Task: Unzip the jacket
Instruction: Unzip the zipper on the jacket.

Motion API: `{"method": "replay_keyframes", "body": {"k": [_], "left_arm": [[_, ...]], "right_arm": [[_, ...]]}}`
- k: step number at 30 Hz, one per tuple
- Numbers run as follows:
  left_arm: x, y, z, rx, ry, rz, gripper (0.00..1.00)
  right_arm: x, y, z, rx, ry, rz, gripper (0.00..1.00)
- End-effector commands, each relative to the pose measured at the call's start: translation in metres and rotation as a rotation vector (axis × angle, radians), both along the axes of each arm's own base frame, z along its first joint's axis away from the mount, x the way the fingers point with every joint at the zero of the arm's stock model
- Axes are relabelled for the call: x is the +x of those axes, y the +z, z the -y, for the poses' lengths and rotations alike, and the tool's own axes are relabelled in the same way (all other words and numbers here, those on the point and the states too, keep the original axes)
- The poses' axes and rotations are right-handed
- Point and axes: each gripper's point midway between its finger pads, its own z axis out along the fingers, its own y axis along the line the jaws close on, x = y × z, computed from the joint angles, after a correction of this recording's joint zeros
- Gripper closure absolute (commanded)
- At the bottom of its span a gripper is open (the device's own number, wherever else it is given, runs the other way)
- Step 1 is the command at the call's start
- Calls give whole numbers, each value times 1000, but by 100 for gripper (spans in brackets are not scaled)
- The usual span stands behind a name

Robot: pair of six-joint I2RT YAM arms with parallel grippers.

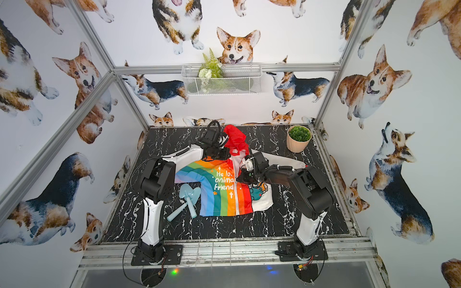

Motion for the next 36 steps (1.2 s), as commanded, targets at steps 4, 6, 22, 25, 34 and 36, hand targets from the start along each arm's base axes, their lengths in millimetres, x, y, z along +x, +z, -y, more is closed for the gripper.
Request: {"method": "replay_keyframes", "body": {"k": [4, 6, 22, 25, 34, 36], "left_arm": [[13, 17, -3, -29, 29, 79, 100], [14, 18, -6, -26, 41, 85, 100], [17, 18, -11, -24, 65, 85, 100], [17, 15, -11, -23, 64, 80, 100], [17, 14, -11, -22, 64, 75, 100], [18, 13, -11, -23, 64, 75, 100]], "right_arm": [[-13, -2, 4, -27, 6, -17, 100], [-15, -2, 5, -28, 7, -21, 100], [-36, -7, 4, -48, 30, -32, 100], [-41, -8, 4, -50, 34, -36, 100], [-54, -10, 7, -61, 39, -43, 100], [-57, -11, 7, -64, 45, -45, 100]]}}
